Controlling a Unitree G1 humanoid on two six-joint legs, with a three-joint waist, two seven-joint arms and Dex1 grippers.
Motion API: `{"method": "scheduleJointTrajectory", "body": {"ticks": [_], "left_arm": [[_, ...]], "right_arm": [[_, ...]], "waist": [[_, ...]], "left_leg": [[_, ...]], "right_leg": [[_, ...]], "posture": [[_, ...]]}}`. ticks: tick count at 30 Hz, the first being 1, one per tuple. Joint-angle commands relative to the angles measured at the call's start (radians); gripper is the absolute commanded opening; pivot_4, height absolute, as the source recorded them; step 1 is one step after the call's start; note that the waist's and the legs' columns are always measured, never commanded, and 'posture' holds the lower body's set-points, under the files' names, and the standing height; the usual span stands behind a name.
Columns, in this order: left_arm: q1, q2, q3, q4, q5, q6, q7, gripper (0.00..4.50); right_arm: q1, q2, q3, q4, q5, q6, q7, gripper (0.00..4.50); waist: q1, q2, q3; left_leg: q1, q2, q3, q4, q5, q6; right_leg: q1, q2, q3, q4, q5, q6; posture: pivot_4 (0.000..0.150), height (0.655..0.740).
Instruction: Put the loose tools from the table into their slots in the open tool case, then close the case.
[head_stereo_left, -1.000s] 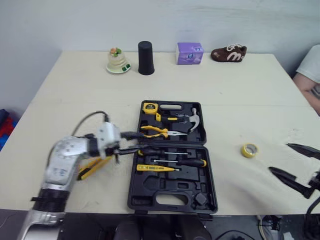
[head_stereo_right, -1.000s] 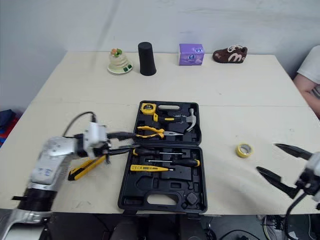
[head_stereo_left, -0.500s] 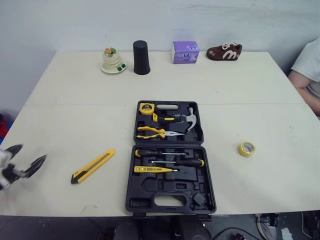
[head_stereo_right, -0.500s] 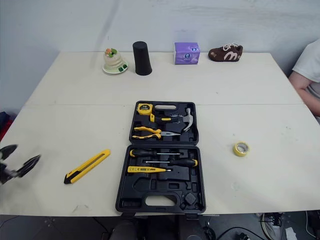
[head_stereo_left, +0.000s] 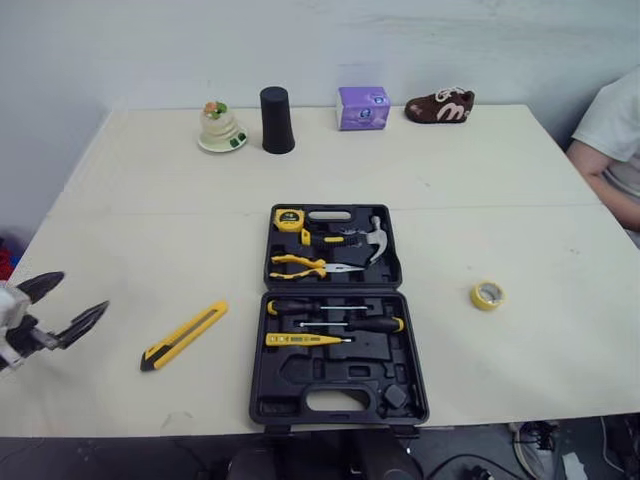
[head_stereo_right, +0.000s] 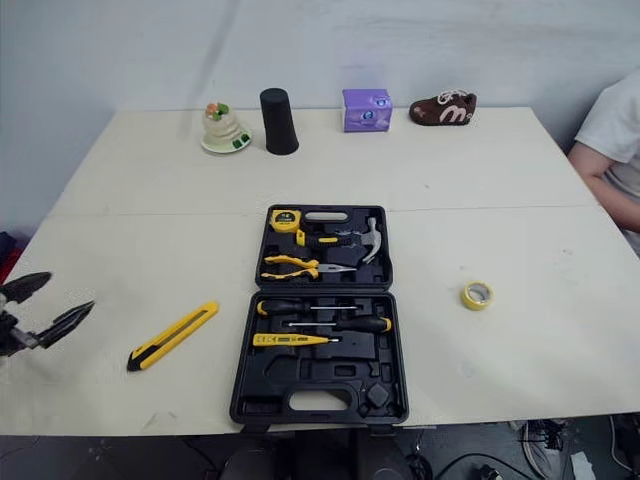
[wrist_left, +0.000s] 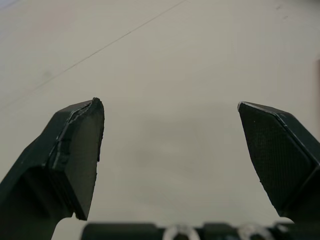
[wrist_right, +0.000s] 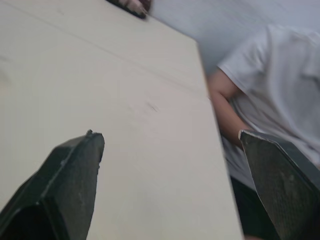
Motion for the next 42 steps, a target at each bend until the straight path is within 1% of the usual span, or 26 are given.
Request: {"method": "scheduleJointTrajectory", "body": {"ticks": [1,3,5,8,10,11,15,19,23,26,29,30,31,35,38,42], "left_arm": [[0.059,0.028,-0.046,-0.154,-0.032,0.124,-0.047,4.46],[0.094,0.047,-0.078,-0.241,-0.036,0.195,-0.071,4.46],[0.115,0.060,-0.081,-0.294,-0.069,0.278,-0.091,4.46],[0.160,0.084,-0.107,-0.332,-0.021,0.290,-0.125,4.46],[0.161,0.081,-0.127,-0.341,0.011,0.284,-0.105,4.46],[0.155,0.071,-0.134,-0.346,0.018,0.289,-0.087,4.46],[0.141,0.034,-0.211,-0.321,0.131,0.255,0.009,4.46],[0.119,-0.004,-0.249,-0.337,0.134,0.277,0.036,4.46],[0.109,-0.021,-0.288,-0.345,0.143,0.304,0.045,4.46],[0.104,-0.033,-0.300,-0.354,0.124,0.327,0.039,3.61],[0.104,-0.036,-0.306,-0.367,0.117,0.360,0.037,2.23],[0.103,-0.041,-0.304,-0.369,0.109,0.370,0.037,1.64],[0.097,-0.048,-0.298,-0.371,0.100,0.364,0.034,1.38],[0.063,-0.075,-0.265,-0.390,0.062,0.312,0.018,1.34],[0.021,-0.076,-0.269,-0.451,0.016,0.260,-0.049,1.34],[-0.069,-0.055,-0.356,-0.576,-0.020,0.294,-0.098,1.34]], "right_arm": [[-0.029,0.024,0.103,-0.288,0.074,0.134,-0.019,4.50],[-0.059,0.041,0.194,-0.461,0.103,0.211,-0.041,4.50],[-0.069,0.049,0.263,-0.580,0.116,0.255,-0.024,4.50],[-0.087,0.051,0.371,-0.732,0.117,0.290,0.011,4.50],[-0.105,0.054,0.433,-0.800,0.111,0.303,0.027,4.50],[-0.110,0.056,0.458,-0.823,0.106,0.306,0.036,4.50],[-0.135,0.073,0.541,-0.882,0.091,0.317,0.048,4.50],[-0.137,0.083,0.565,-0.897,0.083,0.327,0.044,4.50],[-0.103,0.086,0.578,-0.910,0.065,0.328,0.055,4.50],[-0.072,0.087,0.562,-0.911,0.059,0.325,0.052,4.50],[-0.051,0.089,0.548,-0.911,0.057,0.319,0.053,4.50],[-0.042,0.090,0.542,-0.912,0.056,0.315,0.052,4.50],[-0.029,0.090,0.533,-0.917,0.056,0.313,0.051,4.50],[0.011,0.092,0.502,-0.935,0.060,0.316,0.046,4.50],[0.055,0.094,0.475,-0.949,0.060,0.320,0.046,4.50],[0.086,0.089,0.451,-0.954,0.062,0.323,0.051,4.50]], "waist": [[-0.004,0.001,0.000],[-0.007,0.001,0.001],[0.000,0.002,0.001],[0.009,0.001,0.001],[0.018,0.002,0.002],[0.022,0.002,0.002],[0.034,0.002,0.002],[0.039,0.001,0.002],[0.045,0.001,0.001],[0.054,0.002,0.001],[0.057,0.001,0.001],[0.057,0.001,0.001],[0.058,0.002,0.001],[0.060,0.002,0.001],[0.061,-0.001,0.001],[0.060,-0.001,0.001]], "left_leg": [[0.000,0.001,0.000,-0.001,0.002,-0.004],[0.000,0.004,0.000,-0.001,0.004,-0.006],[-0.001,0.006,0.000,-0.001,0.004,-0.008],[-0.002,0.007,-0.002,-0.001,0.003,-0.010],[-0.002,0.007,-0.003,-0.001,0.003,-0.009],[-0.002,0.007,-0.003,-0.001,0.002,-0.009],[-0.003,0.006,-0.002,0.001,-0.002,-0.001],[-0.003,0.005,-0.002,0.002,-0.004,0.001],[-0.002,0.005,-0.002,0.003,-0.004,0.001],[-0.002,0.005,-0.002,0.003,-0.004,0.001],[-0.002,0.005,-0.002,0.003,-0.004,0.001],[-0.001,0.005,-0.002,0.003,-0.004,0.001],[-0.001,0.005,-0.002,0.003,-0.004,0.001],[-0.001,0.005,-0.002,0.003,-0.004,0.002],[-0.002,0.005,-0.003,0.004,-0.003,0.002],[-0.002,0.005,-0.003,0.004,-0.003,0.001]], "right_leg": [[-0.001,0.002,0.000,0.000,-0.001,-0.001],[-0.002,0.006,0.001,0.000,-0.003,-0.002],[-0.003,0.008,0.001,0.001,-0.004,-0.003],[-0.004,0.010,-0.001,0.001,-0.006,-0.006],[-0.004,0.009,-0.002,0.001,-0.007,-0.006],[-0.004,0.009,-0.002,0.001,-0.007,-0.006],[-0.003,0.008,-0.001,0.000,-0.007,-0.006],[-0.003,0.007,-0.002,0.000,-0.007,-0.006],[-0.002,0.007,-0.002,0.000,-0.007,-0.006],[-0.002,0.007,-0.002,0.000,-0.007,-0.006],[-0.001,0.007,-0.002,0.001,-0.007,-0.006],[-0.001,0.007,-0.001,0.001,-0.007,-0.006],[-0.001,0.007,-0.001,0.001,-0.007,-0.006],[-0.001,0.007,-0.002,0.000,-0.007,-0.006],[-0.001,0.007,-0.003,0.001,-0.007,-0.006],[0.000,0.007,-0.003,0.000,-0.007,-0.006]], "posture": [[0.150,0.7400],[0.150,0.7400],[0.150,0.7400],[0.150,0.7400],[0.150,0.7400],[0.150,0.7400],[0.150,0.7400],[0.150,0.7400],[0.150,0.7400],[0.150,0.7400],[0.150,0.7400],[0.150,0.7400],[0.150,0.7400],[0.150,0.7400],[0.150,0.7400],[0.150,0.7400]]}}
